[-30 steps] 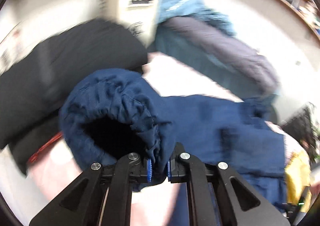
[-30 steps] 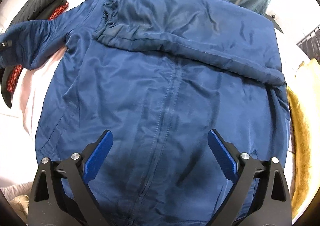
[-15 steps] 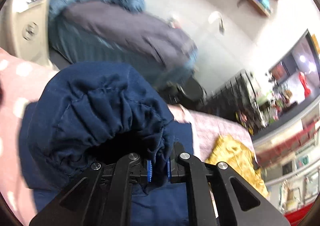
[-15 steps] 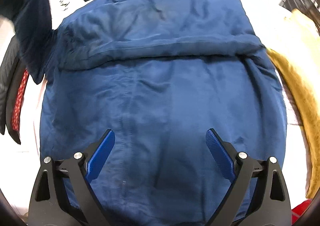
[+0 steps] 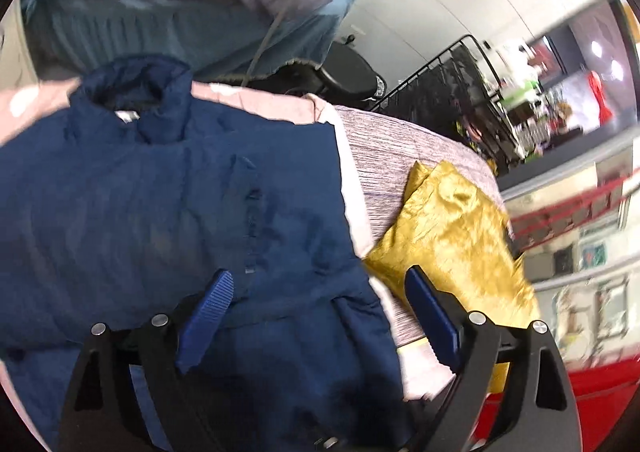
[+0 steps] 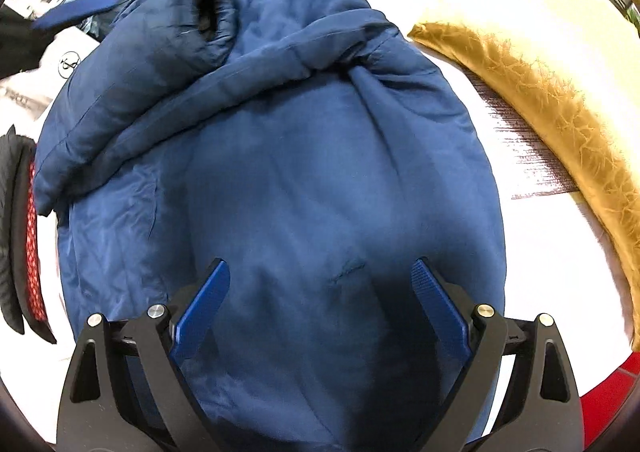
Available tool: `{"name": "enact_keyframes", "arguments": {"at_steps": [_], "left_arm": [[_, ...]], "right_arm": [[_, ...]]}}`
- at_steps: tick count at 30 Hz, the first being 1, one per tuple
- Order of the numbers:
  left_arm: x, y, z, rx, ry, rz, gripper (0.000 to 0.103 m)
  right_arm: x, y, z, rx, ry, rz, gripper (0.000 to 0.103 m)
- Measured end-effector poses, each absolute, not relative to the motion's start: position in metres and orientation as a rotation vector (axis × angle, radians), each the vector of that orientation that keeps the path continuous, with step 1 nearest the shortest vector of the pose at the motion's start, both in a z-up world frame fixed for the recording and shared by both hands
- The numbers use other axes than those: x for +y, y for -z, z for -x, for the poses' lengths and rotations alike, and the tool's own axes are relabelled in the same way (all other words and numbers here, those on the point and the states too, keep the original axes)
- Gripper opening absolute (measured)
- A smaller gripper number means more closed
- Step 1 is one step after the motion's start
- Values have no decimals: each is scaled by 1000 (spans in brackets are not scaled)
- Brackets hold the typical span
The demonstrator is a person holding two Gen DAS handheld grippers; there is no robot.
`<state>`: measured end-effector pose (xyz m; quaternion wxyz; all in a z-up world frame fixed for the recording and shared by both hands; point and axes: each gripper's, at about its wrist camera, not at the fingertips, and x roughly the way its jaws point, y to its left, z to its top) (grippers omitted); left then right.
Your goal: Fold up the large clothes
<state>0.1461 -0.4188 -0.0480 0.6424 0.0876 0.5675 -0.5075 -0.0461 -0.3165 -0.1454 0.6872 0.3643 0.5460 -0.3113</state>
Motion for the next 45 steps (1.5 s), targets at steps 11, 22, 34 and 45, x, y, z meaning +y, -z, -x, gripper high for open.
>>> {"name": "enact_keyframes", "arguments": {"at_steps": [11,22,34,45], "left_arm": [[-274,86,-266,1104,622,-398,84],[-252,147,-306,1225,556,-446,89],[-265,193,-323,1296,556,-473,98],[-251,164,-310,1222,565,-403,97]], "right_arm": [[-327,97,-87,1103,507,-520,91],[-329,135,-204,1215,402,-292,91],[-345,200,-211,1347,423,-310,97],[-325,179,-193,1281,461,-317,97]]}}
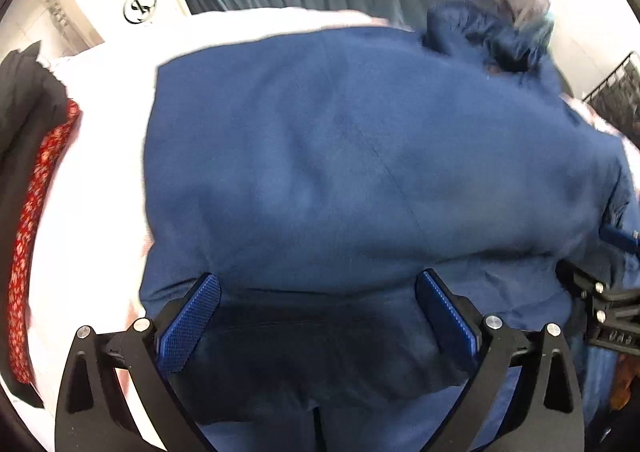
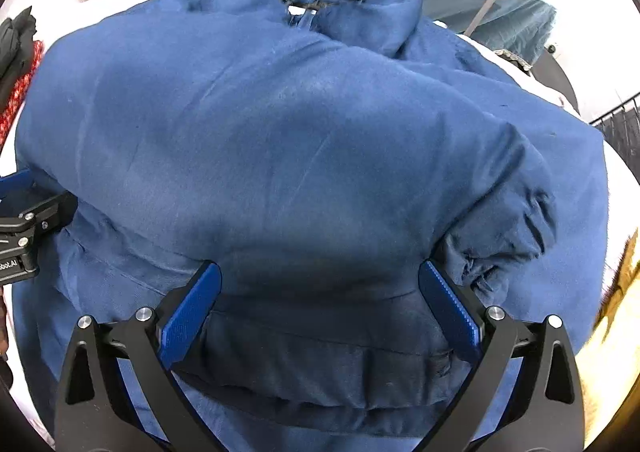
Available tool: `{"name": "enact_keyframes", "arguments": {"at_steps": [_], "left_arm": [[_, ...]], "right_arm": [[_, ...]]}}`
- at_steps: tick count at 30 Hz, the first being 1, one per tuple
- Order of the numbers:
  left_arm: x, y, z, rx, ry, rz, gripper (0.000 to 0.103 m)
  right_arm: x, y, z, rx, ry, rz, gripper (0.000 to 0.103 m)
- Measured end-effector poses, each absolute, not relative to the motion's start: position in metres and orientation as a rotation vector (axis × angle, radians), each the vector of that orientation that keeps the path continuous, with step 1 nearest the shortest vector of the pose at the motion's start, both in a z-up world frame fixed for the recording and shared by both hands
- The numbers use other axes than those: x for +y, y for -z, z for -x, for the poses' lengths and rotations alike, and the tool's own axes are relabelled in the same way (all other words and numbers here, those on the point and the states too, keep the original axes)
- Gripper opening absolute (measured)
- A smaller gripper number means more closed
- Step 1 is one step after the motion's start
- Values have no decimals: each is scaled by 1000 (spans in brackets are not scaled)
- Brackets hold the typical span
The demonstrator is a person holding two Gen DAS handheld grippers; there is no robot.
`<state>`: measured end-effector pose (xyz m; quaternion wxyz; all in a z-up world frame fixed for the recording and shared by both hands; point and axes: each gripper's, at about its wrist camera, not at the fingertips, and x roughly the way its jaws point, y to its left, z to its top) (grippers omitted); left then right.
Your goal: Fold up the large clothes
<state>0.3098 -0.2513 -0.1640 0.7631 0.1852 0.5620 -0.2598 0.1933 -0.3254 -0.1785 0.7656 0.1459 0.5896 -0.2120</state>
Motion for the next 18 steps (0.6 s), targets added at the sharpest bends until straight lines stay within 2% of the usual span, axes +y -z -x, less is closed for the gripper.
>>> {"name": "enact_keyframes", "arguments": {"at_steps": [7,14,18], "left_arm": [[-197,118,-291,1184,605,-240,96],[-118,118,-266,1234,541,-222,95],[-76,130,-254,1284,505,-219,95]], "right_arm": [[-297,131,-129,1146,439,-332,97],[-293,138,-23,1203,530,-562,97],[-283,149,26,1257,570,-590,97]]}}
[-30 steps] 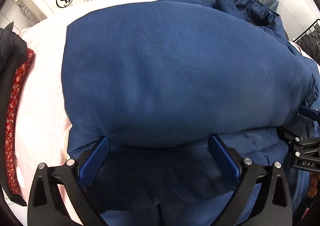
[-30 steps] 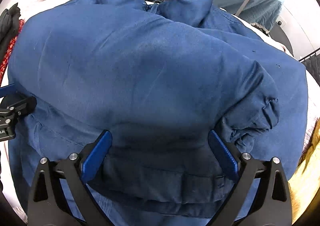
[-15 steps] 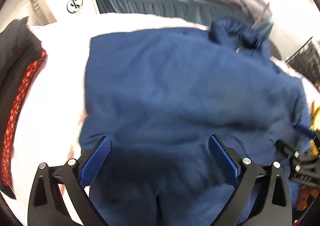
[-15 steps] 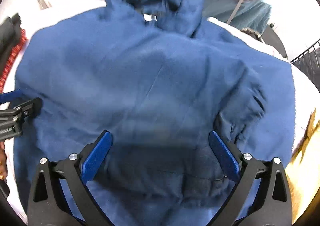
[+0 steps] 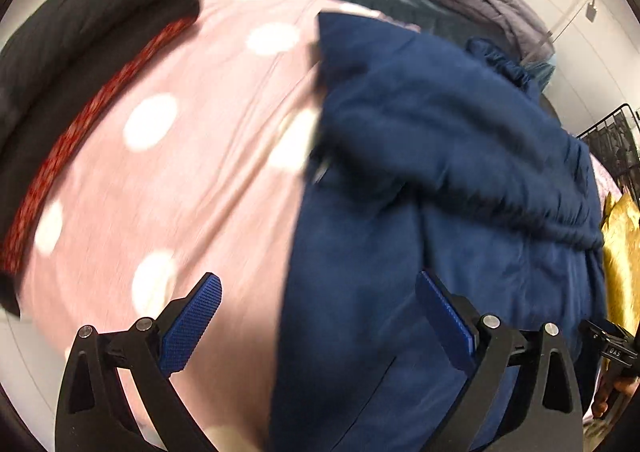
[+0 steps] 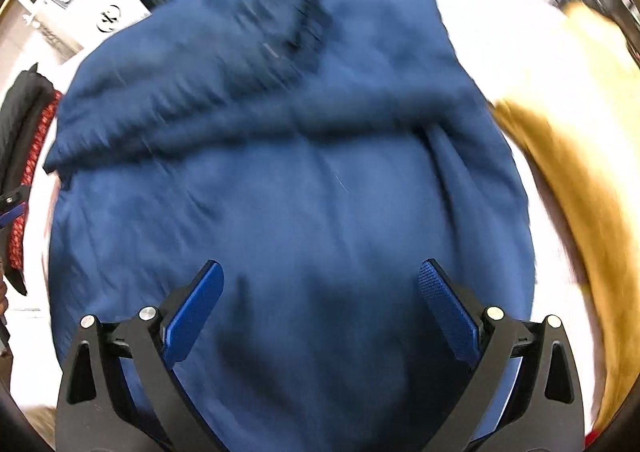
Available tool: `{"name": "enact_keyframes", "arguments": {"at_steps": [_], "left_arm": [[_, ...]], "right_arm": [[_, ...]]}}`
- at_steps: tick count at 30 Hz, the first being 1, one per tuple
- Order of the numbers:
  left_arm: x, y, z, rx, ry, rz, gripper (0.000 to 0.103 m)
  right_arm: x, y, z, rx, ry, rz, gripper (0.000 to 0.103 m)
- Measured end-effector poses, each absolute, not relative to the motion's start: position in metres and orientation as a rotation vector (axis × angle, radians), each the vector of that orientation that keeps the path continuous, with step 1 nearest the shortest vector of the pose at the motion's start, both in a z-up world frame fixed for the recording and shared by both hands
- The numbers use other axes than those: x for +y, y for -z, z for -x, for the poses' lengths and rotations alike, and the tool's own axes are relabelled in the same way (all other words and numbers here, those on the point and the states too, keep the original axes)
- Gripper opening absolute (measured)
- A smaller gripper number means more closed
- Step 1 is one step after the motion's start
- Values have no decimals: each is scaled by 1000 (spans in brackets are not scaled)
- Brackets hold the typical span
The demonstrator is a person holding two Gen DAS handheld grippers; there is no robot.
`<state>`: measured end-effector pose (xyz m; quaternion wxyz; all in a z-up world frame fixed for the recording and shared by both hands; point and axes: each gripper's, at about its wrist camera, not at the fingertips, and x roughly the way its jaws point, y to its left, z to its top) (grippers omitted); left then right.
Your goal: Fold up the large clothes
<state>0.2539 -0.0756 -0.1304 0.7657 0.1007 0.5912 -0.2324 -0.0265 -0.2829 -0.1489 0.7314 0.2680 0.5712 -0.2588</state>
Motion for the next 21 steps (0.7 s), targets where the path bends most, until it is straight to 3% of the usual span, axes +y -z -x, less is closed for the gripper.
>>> {"name": "enact_keyframes", "arguments": {"at_steps": [9,21], "left_arm": [[-39,158,-207,1410,563,-279,86],[-16,165,-183,1441,630,-295,85]], "right_arm": [[-242,158,86,1333,539,-583,97],[-211,144,127,1334,529,-585,97]]}}
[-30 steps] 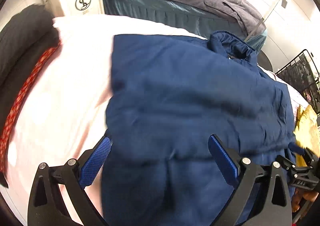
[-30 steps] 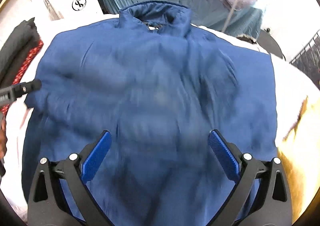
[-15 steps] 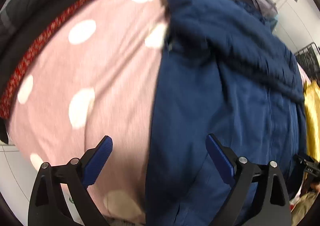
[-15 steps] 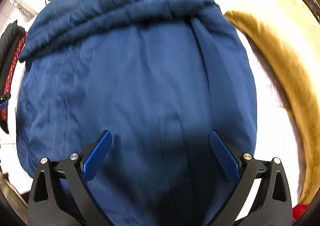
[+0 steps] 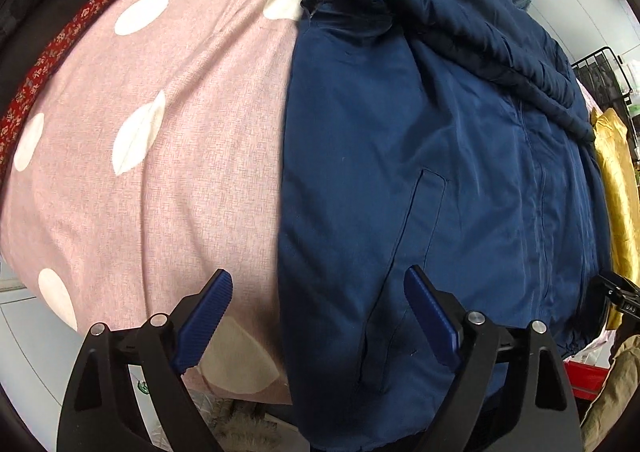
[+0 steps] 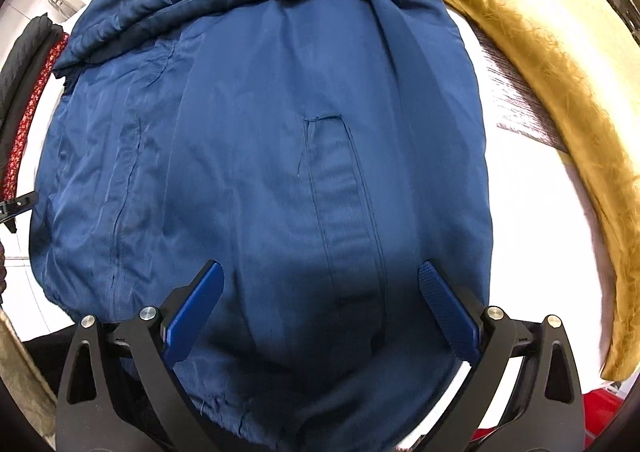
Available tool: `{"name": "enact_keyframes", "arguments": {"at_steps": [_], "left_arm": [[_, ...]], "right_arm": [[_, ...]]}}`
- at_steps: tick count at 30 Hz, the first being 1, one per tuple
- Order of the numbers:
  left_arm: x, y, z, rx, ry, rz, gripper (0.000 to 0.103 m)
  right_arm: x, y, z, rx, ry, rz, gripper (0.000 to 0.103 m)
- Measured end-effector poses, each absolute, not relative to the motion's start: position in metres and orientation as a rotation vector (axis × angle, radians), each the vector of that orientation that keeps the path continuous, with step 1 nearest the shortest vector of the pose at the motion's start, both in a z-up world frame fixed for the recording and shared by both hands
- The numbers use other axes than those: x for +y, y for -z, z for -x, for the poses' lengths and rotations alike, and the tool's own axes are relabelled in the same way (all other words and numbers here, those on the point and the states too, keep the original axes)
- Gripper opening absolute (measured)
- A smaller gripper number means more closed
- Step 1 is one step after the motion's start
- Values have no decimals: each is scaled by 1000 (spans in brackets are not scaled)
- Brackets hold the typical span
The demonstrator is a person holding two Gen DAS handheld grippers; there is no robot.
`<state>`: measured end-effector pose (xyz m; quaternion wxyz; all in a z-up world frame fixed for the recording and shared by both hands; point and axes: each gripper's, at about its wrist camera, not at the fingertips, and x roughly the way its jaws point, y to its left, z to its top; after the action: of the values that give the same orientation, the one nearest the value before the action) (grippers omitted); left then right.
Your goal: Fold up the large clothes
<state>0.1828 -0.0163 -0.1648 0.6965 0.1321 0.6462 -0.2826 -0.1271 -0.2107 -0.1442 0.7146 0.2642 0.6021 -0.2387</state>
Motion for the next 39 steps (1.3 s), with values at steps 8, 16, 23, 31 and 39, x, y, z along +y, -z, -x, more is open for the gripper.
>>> {"name": "enact_keyframes", "arguments": {"at_steps": [8,16,23,31,39], "left_arm": [[20,155,-191,1438,647,-267,86],[36,154,-187,1499,742,-193,86],[33,177,-150,1607,846,-208,86],[34,205,-118,1673,837,-190,75],[36,193,-121,1670,871,-202,34]], "right_arm": [[-235,126,174,1208,565,-726,97],[-276,126,207,1160,669,-862,86],[-256,149,188,1254,490,-935,74],[-233,184,193,1345,432,-1015,58],[-228,180,181,1376,390,-991,33]]}}
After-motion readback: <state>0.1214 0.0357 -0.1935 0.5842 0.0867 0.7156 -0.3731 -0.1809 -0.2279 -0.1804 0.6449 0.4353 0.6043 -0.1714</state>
